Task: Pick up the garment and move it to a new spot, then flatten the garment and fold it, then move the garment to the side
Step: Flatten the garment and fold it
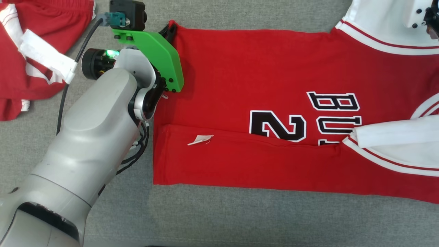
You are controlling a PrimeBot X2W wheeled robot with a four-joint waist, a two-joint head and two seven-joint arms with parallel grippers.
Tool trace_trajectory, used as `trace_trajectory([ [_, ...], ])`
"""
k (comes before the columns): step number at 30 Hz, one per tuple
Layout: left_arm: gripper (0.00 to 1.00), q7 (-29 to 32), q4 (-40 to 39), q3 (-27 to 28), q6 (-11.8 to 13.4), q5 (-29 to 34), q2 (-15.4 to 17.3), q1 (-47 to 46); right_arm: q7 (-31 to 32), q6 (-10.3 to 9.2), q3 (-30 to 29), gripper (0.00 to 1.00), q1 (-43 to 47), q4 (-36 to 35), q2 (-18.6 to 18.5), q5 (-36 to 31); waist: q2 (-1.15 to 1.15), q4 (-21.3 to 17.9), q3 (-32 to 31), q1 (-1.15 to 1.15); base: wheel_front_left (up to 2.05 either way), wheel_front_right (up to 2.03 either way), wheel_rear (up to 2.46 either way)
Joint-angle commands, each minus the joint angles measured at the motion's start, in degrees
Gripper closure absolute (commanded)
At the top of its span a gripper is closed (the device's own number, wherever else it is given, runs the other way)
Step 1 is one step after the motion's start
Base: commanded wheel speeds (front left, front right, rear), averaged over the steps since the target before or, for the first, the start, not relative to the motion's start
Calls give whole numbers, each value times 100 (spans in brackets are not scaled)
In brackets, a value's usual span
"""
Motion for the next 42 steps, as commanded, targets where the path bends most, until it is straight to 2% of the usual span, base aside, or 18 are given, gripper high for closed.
trace_trajectory([
  [1, 100, -33, 103, -15, 46, 21, 63, 206, -177, -12, -69, 100, 43, 21, 35, -39, 0, -88, -161, 0, 0, 0, 0],
  [11, 100, -396, 207, 108, -20, -47, 201, 349, -936, -12, -96, 100, 309, 105, 202, 231, 0, -319, -816, 0, 0, 0, 0],
  [18, 100, -862, 190, -107, -72, 210, 269, 782, -1194, -11, 199, 100, 956, -102, 98, 690, 0, -409, -1279, 0, 0, 0, 0],
  [24, 100, -1639, 127, -255, -287, 423, 355, 1244, -1299, -11, 574, 100, 1855, -842, -209, 1249, 0, -560, -1658, 0, 0, 0, 0],
  [30, 100, -2036, 131, -422, -474, 707, 529, 1532, -1193, -11, 660, 100, 2712, -1611, -446, 1646, 0, -688, -1884, 0, 0, 0, 0],
  [36, 100, -2192, 48, -419, -480, 922, 704, 1975, -894, -11, 462, 100, 3598, -2239, -606, 1909, 0, -782, -2031, 0, 0, 0, 0],
  [42, 100, -2219, -159, -241, -439, 1163, 831, 2306, -635, -11, 109, 100, 4342, -2811, -559, 1908, 0, -831, -2091, 0, 0, 0, 0],
])
